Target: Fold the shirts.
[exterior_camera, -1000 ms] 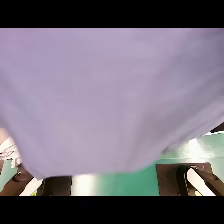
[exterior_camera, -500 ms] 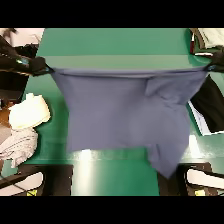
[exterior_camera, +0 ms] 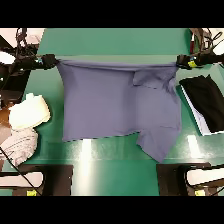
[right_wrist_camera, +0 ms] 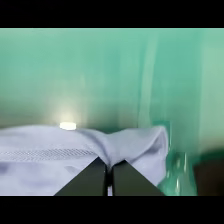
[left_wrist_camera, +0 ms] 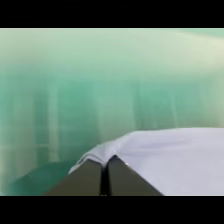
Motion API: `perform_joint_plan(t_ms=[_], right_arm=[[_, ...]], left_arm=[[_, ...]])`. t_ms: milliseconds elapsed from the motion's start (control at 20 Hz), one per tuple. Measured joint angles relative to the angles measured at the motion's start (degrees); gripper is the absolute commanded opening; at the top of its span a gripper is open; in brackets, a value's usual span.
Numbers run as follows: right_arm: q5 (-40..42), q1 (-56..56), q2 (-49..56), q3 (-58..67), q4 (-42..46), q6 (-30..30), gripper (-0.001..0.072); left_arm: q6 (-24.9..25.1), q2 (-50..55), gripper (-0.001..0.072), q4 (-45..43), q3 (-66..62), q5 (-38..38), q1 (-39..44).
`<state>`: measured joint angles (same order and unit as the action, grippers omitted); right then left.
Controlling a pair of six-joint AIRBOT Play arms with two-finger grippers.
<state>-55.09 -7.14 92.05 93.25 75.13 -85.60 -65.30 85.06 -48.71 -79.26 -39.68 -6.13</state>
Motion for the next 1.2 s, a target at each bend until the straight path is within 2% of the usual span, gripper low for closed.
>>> perform_joint_plan(t_ms=[200, 500, 800, 850, 900, 950, 1000, 1100, 1200], right_arm=[[3.3, 0.7, 0.5, -0.1, 2.0, 0.0, 0.0013], [-4.2, 3.0, -0.9, -5.7, 11.5, 0.0, 0.0013], [-4.9, 3.5, -4.6, -16.9, 14.0, 0.0, 0.0022], [-5.3, 3.7, -4.8, -18.1, 14.2, -0.1, 0.0088], [-5.7, 3.7, -5.0, -18.9, 14.3, -0.5, 0.0289], [-6.2, 3.8, -5.1, -19.4, 14.5, -0.7, 0.0355], [-6.9, 3.7, -5.2, -19.5, 14.6, -0.9, 0.0355], [-9.0, 3.3, -5.4, -18.8, 13.7, -1.2, 0.0355], [-12.5, 2.5, -5.5, -16.9, 12.5, -1.3, 0.0355]], left_arm=[[3.0, 0.5, 0.0024, -2.6, 0.1, -1.7, 0.0], [4.2, 1.7, 0.0024, -10.2, 2.3, -13.2, 0.0], [4.2, 2.1, 0.0025, -12.2, 7.5, -17.3, 0.0], [4.2, 2.2, 0.0027, -12.2, 7.9, -17.7, 0.0], [4.2, 2.2, 0.0074, -12.3, 8.2, -18.3, 0.0], [4.2, 2.2, 0.0344, -12.5, 8.3, -18.9, 0.0], [3.8, 2.2, 0.0574, -12.7, 8.5, -19.5, -0.1], [2.4, 2.2, 0.0491, -12.4, 8.6, -21.0, 0.0], [1.0, 2.1, 0.0492, -12.6, 8.5, -23.2, -0.3]])
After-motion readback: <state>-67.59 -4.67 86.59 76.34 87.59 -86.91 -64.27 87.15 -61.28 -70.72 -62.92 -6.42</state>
